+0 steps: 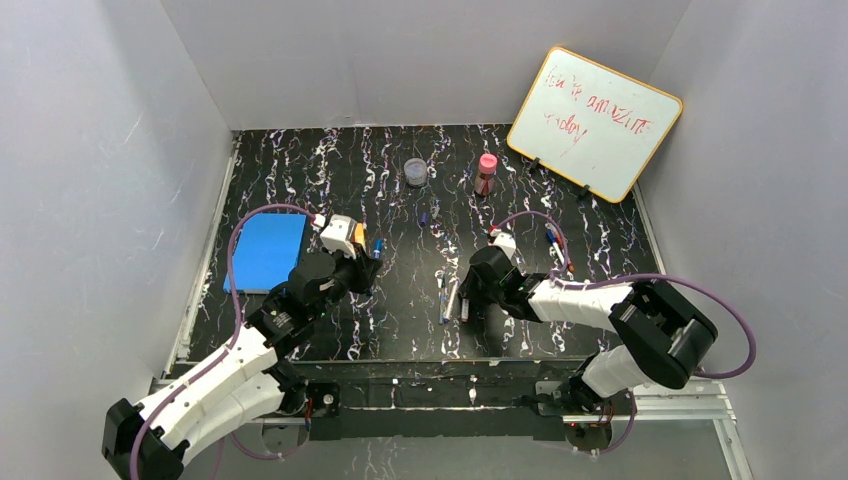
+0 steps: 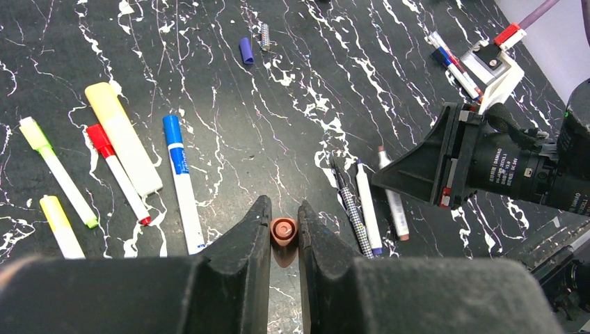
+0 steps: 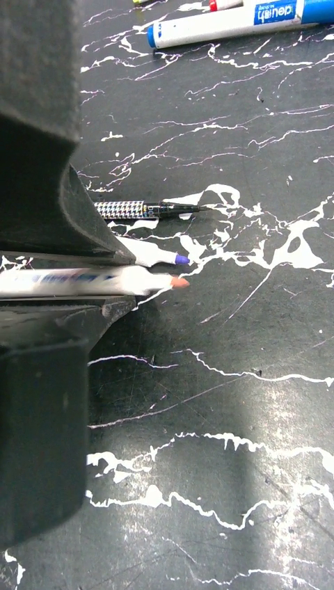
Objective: Open the pen caps
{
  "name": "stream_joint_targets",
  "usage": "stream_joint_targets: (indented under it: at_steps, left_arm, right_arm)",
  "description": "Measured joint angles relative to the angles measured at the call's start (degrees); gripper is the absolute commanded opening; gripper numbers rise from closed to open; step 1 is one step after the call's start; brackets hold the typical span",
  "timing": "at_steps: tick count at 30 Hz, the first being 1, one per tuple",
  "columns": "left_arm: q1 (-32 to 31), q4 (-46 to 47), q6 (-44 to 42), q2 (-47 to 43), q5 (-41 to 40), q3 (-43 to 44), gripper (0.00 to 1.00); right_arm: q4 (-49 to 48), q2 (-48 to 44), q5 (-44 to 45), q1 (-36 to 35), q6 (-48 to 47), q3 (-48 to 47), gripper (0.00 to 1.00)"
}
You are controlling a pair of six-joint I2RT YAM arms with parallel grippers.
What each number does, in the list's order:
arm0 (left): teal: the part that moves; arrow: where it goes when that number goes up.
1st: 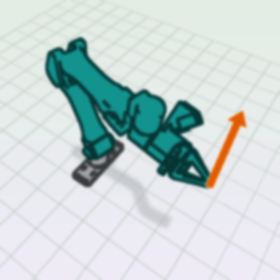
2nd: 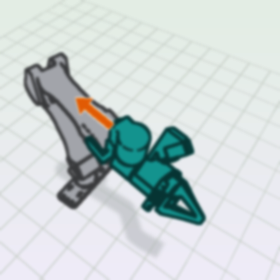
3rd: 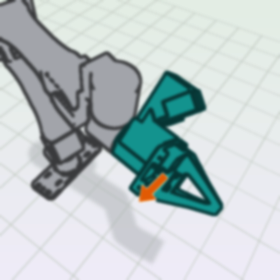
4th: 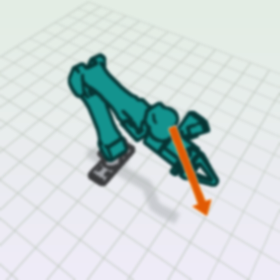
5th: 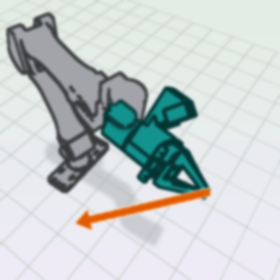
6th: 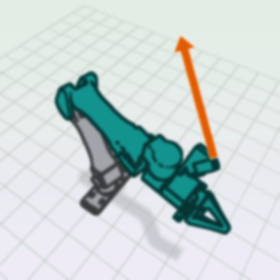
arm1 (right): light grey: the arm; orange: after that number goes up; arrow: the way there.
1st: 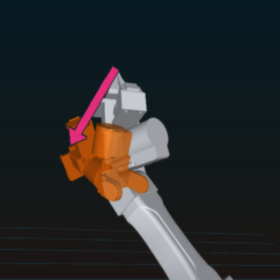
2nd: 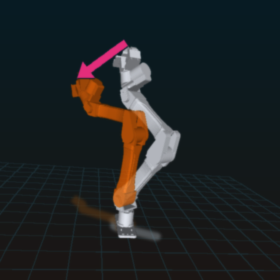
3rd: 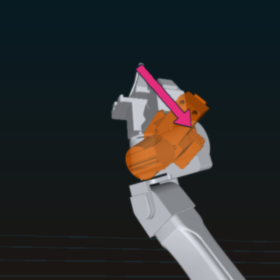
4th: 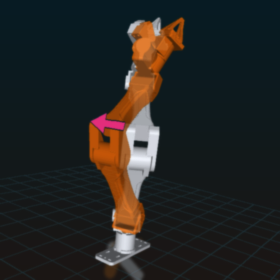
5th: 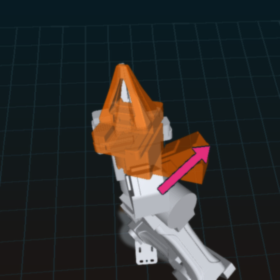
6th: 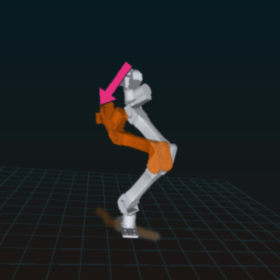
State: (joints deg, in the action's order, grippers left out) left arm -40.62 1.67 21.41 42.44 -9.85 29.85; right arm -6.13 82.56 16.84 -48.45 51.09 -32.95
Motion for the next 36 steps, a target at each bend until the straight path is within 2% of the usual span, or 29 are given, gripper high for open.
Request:
stream_joint_targets:
  at_steps: [9, 13, 17, 18, 20, 22, 23, 24, 27, 30, 36]
  left_arm:
    - [0.0, 0.0, 0.0, -0.11, 0.17, 0.0, 0.0]
    - [0.0, 0.0, 0.0, -0.09, 0.22, 0.0, 0.0]
    - [0.0, 0.17, 0.48, 2.34, -0.22, 0.15, 0.0]
    - [0.0, -0.42, 1.01, 5.73, -0.83, 1.14, 0.0]
    - [0.0, -3.26, 2.49, 23.15, -3.06, 12.39, 0.0]
    - [0.0, -6.32, 2.97, 36.06, -4.22, 22.82, 0.0]
    - [0.02, -6.27, 2.73, 49.09, -4.59, 33.97, 0.01]
    - [0.2, -7.96, 2.64, 54.45, -4.61, 35.87, 0.01]
    - [1.31, -12.02, 2.4, 62.84, -4.04, 43.47, 0.03]
    - [3.87, -10.73, 2.25, 72.83, -2.86, 52.09, 0.07]
    - [7.61, -12.31, 1.64, 78.99, -2.14, 57.72, 0.09]
  right_arm:
    - [1.75, -1.18, 0.13, -0.44, 1.75, 0.09, 0.35]
    - [3.34, -3.8, -0.33, -0.48, 2.71, 0.96, 0.34]
    - [5.44, -6.88, -1.09, -0.48, 2.47, 0.92, 0.37]
    - [8.13, -9.22, -0.55, -0.48, 0.85, 0.17, 0.38]
    - [12.07, -13.81, 1.81, -0.48, -4.57, -3.32, 0.4]
    - [14.23, -16.37, 4.0, -0.48, -8.81, -4.92, 0.44]
    - [15.54, -17.51, 4.28, -0.48, -10.51, -5.05, 0.48]
    - [18.4, -20.33, 4.46, -0.48, -13.38, -5.03, 0.51]
    - [19.41, -22.62, 4.11, -0.48, -14.47, -4.31, 0.53]
    - [20.59, -26.36, 4.02, -0.48, -15.76, -3.74, 0.54]
    - [21.22, -28.37, 4.02, -0.48, -17.84, -3.87, 0.55]
